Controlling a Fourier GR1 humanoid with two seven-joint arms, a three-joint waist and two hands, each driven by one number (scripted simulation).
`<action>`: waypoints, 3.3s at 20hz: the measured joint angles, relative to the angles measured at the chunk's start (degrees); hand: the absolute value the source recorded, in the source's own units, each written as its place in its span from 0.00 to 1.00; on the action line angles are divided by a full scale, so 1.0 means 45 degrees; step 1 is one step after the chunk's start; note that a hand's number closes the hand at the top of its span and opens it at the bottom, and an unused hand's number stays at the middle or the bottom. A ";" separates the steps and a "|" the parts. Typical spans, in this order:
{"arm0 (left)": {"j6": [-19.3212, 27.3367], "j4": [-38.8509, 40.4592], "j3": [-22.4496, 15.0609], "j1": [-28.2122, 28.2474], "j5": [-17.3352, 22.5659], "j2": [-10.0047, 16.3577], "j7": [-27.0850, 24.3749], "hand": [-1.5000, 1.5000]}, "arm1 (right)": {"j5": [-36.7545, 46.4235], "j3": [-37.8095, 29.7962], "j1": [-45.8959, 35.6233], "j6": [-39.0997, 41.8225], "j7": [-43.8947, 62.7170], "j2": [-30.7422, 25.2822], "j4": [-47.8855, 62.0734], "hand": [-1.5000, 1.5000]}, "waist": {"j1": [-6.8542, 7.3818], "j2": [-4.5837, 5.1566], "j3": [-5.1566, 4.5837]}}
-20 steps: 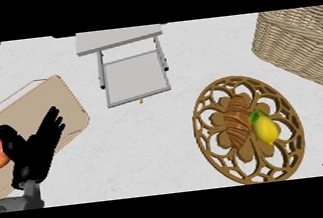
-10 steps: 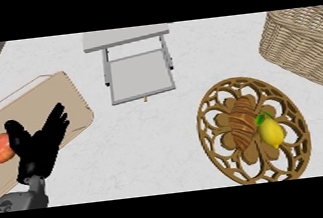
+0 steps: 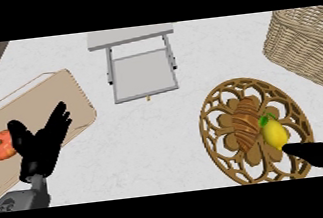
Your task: Pick the croissant from the placemat and place it in the tiered shelf
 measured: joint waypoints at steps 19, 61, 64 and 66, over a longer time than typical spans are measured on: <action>0.0007 -0.0098 0.0308 0.0242 -0.0216 -0.0107 0.0210 0.50 | 0.2913 0.2212 -0.3062 0.1374 0.1403 0.2794 0.4201 0.00 | -0.0289 -0.0093 0.0044; -0.0551 -0.0266 0.1044 0.0510 -0.0843 -0.0610 0.0347 0.50 | 0.6422 0.0312 -0.3894 0.2124 -0.1945 0.6406 0.9952 1.00 | -0.0395 -0.0260 -0.0097; -0.0762 -0.0184 0.1131 0.0533 -0.0798 -0.0659 0.0140 0.50 | 0.6413 0.0483 -0.4059 0.1810 -0.2264 0.6650 1.0038 1.00 | -0.0388 -0.0243 -0.0038; -0.0773 -0.0186 0.1113 0.0412 -0.0803 -0.0667 0.0299 0.50 | 0.6150 0.1466 -0.4329 0.1806 -0.2384 0.6707 1.0041 1.00 | -0.0291 -0.0194 -0.0023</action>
